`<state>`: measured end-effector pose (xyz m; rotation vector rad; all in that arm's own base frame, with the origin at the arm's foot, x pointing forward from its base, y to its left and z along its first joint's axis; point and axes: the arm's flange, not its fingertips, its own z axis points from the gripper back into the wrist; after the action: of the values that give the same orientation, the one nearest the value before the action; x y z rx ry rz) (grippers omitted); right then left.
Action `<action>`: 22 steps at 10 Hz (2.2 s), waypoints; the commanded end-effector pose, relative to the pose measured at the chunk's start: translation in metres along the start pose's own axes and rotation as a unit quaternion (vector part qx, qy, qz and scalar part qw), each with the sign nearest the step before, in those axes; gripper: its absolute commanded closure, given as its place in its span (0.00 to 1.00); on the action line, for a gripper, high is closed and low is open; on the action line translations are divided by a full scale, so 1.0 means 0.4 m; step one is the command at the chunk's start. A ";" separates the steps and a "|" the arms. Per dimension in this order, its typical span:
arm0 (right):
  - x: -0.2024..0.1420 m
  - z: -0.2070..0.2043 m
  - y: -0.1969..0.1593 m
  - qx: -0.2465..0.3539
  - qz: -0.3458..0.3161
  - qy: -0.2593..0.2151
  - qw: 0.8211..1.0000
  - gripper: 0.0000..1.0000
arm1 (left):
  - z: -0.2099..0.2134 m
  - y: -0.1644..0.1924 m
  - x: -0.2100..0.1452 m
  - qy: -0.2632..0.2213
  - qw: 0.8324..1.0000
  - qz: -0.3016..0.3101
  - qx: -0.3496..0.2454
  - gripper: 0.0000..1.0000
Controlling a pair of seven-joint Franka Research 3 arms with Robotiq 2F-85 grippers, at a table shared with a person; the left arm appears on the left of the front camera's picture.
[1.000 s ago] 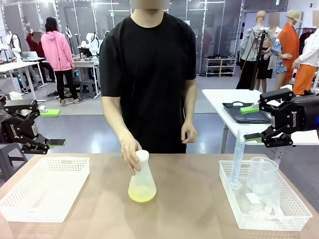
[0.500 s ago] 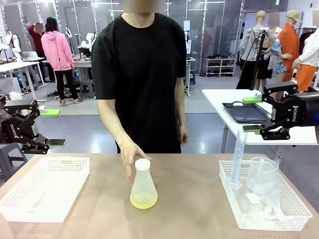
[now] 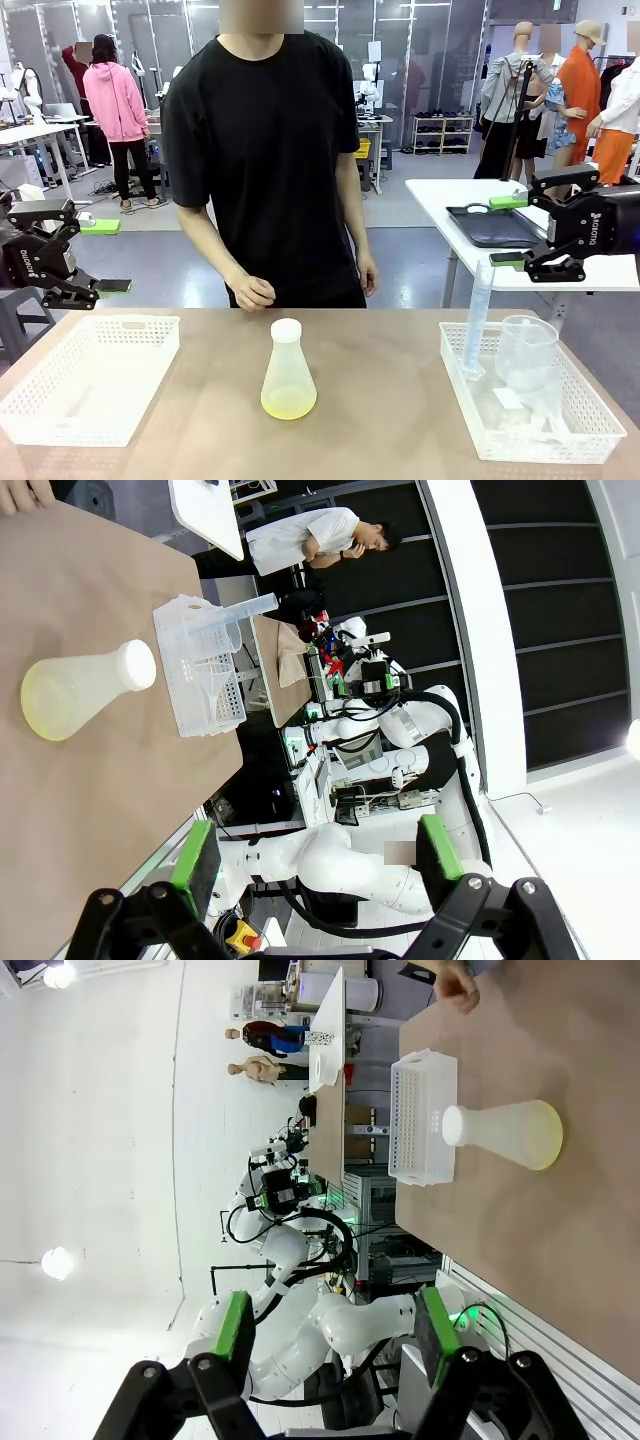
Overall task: Prepare the solutions needed for the experiment.
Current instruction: When the human places the Big flask in the center of the table, pick up the Big flask and place it in the left Organizing basket.
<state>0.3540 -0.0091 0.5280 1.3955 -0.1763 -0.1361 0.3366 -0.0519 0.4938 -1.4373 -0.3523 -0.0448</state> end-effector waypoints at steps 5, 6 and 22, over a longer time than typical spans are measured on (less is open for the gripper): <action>-0.001 -0.002 0.005 0.006 0.003 0.000 1.000 0.19 | -0.005 -0.005 0.002 -0.003 1.000 0.001 -0.013 0.00; -0.001 -0.002 0.005 0.006 0.003 0.000 1.000 0.19 | -0.005 -0.005 0.002 -0.003 1.000 0.001 -0.013 0.00; -0.001 -0.002 0.005 0.006 0.003 0.000 1.000 0.19 | -0.322 0.062 0.345 0.182 0.928 -0.324 0.037 0.00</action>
<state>0.3539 -0.0088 0.5284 1.3928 -0.1760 -0.1350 0.5095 -0.1477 0.4883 -1.1509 -0.5027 -0.8577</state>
